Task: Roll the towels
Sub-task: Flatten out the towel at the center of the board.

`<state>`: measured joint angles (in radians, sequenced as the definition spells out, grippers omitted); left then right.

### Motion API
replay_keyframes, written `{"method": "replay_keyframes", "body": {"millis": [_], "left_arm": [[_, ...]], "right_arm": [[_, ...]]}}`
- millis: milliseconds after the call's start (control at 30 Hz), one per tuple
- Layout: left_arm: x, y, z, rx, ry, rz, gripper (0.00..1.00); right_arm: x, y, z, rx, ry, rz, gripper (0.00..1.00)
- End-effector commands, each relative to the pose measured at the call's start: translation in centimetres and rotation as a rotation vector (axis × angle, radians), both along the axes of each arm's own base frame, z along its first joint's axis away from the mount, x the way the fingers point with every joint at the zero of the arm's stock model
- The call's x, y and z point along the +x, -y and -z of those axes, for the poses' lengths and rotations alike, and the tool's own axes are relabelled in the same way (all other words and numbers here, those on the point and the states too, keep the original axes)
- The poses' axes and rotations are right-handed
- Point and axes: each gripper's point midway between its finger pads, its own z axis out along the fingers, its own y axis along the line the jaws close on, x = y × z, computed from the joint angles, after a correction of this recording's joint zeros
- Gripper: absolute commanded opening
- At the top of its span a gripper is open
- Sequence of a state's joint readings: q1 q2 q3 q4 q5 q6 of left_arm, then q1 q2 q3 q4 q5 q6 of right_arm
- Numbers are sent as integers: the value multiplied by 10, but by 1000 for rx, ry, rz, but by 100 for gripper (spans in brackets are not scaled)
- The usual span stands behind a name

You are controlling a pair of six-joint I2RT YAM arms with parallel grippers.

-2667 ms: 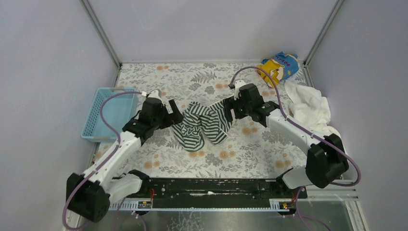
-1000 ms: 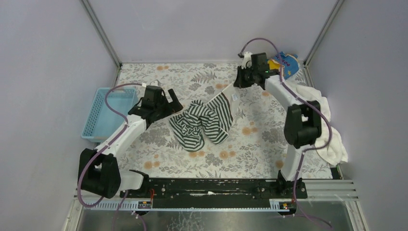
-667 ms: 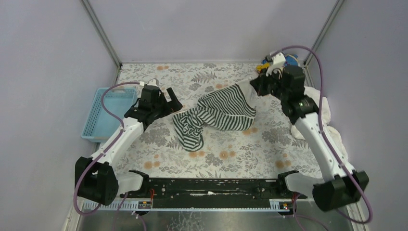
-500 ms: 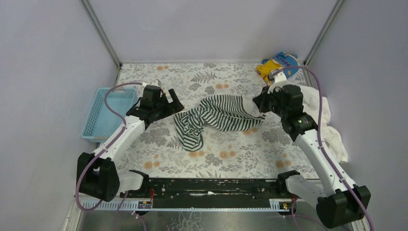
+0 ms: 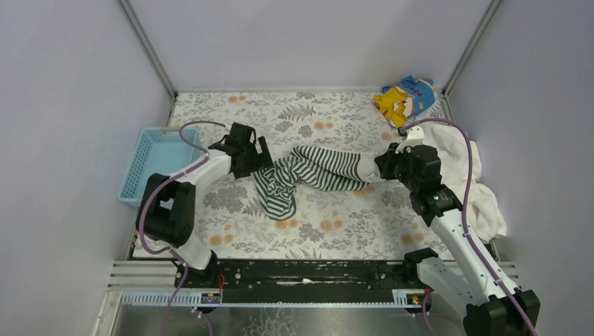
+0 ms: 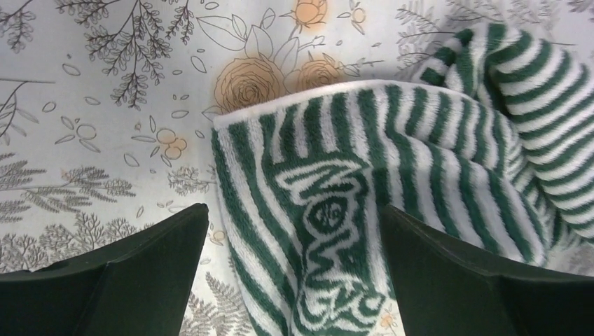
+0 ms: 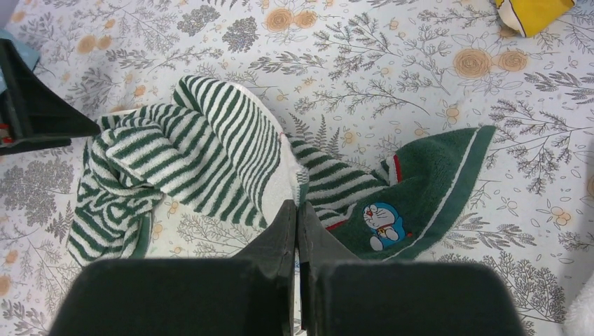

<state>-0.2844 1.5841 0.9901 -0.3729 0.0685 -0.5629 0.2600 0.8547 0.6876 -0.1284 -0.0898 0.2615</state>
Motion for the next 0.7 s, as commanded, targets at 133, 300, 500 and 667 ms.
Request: {"method": "replay_keyframes", "body": {"millis": [133, 300, 500, 667], "left_arm": [[12, -2, 35, 49, -62, 8, 77], [18, -4, 52, 73, -93, 9, 48], [67, -25, -9, 142, 70, -26, 4], [104, -59, -100, 210, 276, -95, 0]], "right_arm": [[12, -2, -19, 45, 76, 26, 2], [19, -2, -21, 62, 85, 49, 2], [41, 18, -42, 23, 147, 176, 0], [68, 47, -84, -76, 236, 330, 0]]}}
